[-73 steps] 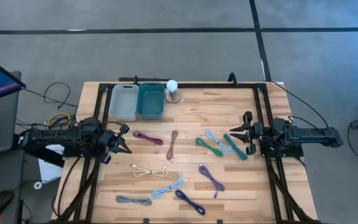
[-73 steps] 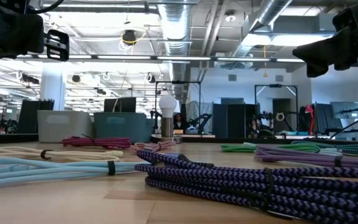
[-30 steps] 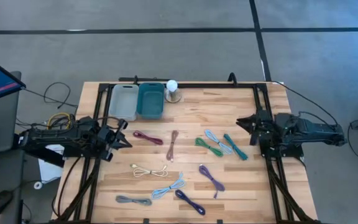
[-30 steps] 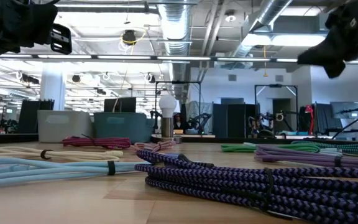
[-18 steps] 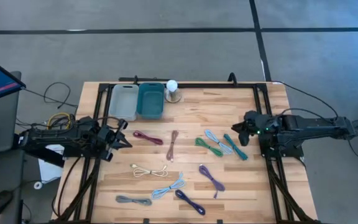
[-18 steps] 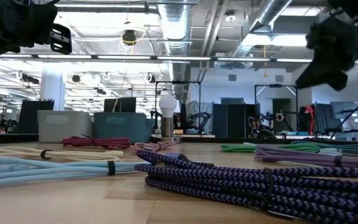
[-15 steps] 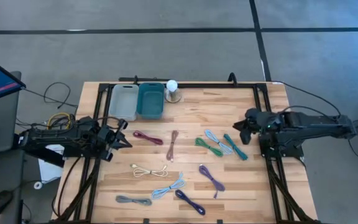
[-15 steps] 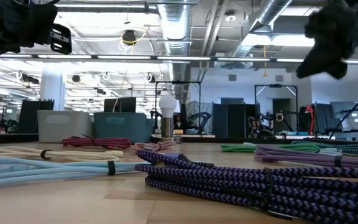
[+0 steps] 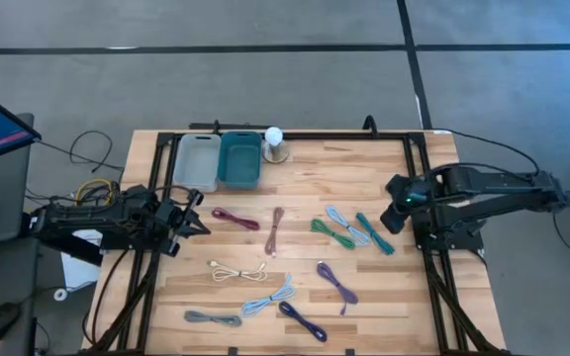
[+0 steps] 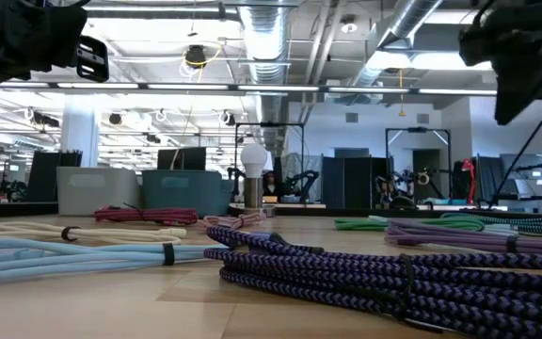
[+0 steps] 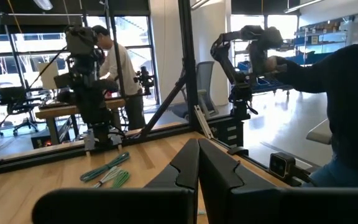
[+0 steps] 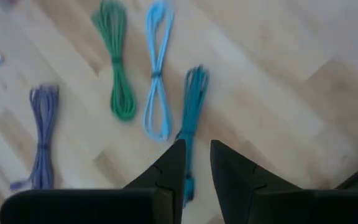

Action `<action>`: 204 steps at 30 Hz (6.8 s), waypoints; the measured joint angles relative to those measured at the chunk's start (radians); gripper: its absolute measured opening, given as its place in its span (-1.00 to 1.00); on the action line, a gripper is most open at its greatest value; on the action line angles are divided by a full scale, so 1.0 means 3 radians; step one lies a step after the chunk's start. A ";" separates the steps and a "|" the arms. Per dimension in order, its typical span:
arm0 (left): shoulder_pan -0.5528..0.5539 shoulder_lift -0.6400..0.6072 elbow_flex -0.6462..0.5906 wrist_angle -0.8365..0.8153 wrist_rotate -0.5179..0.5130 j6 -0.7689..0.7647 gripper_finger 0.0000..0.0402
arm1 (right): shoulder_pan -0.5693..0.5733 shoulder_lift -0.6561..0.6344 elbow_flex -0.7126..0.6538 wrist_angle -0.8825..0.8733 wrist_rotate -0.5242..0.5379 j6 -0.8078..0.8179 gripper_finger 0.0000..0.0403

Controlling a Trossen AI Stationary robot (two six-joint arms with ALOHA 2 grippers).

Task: Pick & Place USB Port
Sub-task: Put the blue patterned charger cable into the blue bin

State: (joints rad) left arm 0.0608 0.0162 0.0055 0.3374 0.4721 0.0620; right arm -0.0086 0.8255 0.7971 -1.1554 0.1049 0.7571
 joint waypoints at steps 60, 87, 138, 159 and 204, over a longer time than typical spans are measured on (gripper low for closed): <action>0.0001 0.0001 0.0000 -0.0027 0.0001 -0.0001 -0.96 | 0.0009 0.2252 -0.0355 0.1232 -0.0011 -0.0465 -0.31; 0.0000 0.0303 0.0000 0.0154 0.0001 0.0000 -0.96 | -0.0067 0.0913 -0.0370 0.1822 0.0188 -0.1282 -0.95; 0.0387 0.3460 0.1475 0.1155 -0.1394 0.0028 -0.64 | -0.0564 0.2283 0.0005 0.5372 -0.0971 -0.2437 -0.95; 0.0384 0.3502 0.1536 0.1348 -0.1008 -0.0074 -0.63 | -0.0624 0.2997 0.0720 0.5355 -0.1056 -0.2470 -0.95; 0.0706 0.3091 0.1530 0.0576 -0.1382 0.0136 -0.39 | -0.0471 0.2480 0.0550 0.4184 -0.1041 -0.2969 -0.95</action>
State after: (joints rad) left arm 0.2727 0.9436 0.4644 0.5101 0.0576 0.1027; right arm -0.1499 1.5696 0.9622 0.0999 -0.2075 -0.1337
